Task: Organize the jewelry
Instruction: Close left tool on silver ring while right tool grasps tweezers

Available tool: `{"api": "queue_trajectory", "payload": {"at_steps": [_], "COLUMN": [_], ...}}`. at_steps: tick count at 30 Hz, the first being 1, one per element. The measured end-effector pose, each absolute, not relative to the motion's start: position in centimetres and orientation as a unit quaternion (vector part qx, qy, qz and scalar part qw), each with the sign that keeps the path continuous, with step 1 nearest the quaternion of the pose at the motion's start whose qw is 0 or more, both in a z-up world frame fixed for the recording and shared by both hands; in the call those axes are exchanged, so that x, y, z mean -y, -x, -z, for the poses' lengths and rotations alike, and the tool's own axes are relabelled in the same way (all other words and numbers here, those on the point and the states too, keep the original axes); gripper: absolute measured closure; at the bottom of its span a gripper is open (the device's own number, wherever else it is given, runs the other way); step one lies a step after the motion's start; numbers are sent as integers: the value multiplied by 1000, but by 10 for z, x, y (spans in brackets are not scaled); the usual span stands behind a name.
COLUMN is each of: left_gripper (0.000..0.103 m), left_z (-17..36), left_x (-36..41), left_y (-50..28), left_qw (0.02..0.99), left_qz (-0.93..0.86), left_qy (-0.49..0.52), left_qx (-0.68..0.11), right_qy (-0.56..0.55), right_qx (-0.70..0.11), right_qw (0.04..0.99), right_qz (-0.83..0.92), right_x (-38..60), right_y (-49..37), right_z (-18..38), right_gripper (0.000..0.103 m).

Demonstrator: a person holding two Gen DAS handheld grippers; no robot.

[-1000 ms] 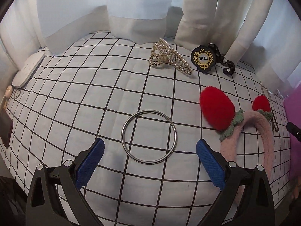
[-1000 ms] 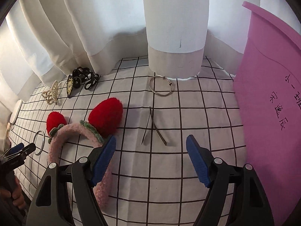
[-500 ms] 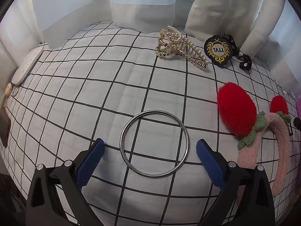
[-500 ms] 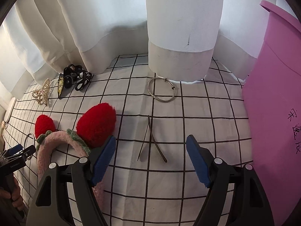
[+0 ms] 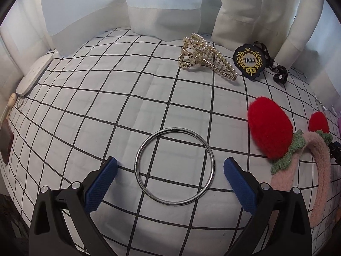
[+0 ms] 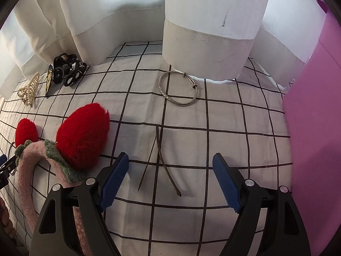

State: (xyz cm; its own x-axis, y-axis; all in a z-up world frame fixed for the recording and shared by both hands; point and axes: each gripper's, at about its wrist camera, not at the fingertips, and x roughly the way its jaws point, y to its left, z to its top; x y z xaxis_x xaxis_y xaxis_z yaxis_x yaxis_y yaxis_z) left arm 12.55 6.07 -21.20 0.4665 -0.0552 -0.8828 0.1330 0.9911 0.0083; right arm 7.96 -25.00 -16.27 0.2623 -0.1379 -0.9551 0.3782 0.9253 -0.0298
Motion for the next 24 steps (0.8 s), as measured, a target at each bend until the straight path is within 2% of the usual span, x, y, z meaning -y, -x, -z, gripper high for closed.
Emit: {"api": "queue_trajectory", "payload": {"at_steps": [1,2,17,20,22,23,24], "left_gripper": [5,5,6,7,10,11,16], "left_z": [212,212,209,209,209,208,208], "left_x": [-61,-61,-61,-61,-61,-60,-59], "left_y": [-125,-126,-124,-124,-121,-120,-119], "left_qw": [856,855,858,856,859,861,862], "left_qz": [54,54,51,50,51,54,58], "left_qy": [-38,-37,-35,-35,-37,-38,-40], "left_qx": [-513,-514,-510,-513,-508,-505,-501], "right_qy": [-107,-120,-122,-108,-101,-100,-100], "right_qx": [-584,-582,-580,-574,-571,-569,-568], "right_qw": [787,787,789,799,804,807,809], "right_qz": [168,166,164,142,131,125,119], "right_x": [253,256,251,238,232,230,228], "right_y": [-79,-78,-75,-76,-74,-74,-74], "right_z": [165,166,162,158,155,154,154], "right_gripper": [9,9,11,28,48,53,65]}}
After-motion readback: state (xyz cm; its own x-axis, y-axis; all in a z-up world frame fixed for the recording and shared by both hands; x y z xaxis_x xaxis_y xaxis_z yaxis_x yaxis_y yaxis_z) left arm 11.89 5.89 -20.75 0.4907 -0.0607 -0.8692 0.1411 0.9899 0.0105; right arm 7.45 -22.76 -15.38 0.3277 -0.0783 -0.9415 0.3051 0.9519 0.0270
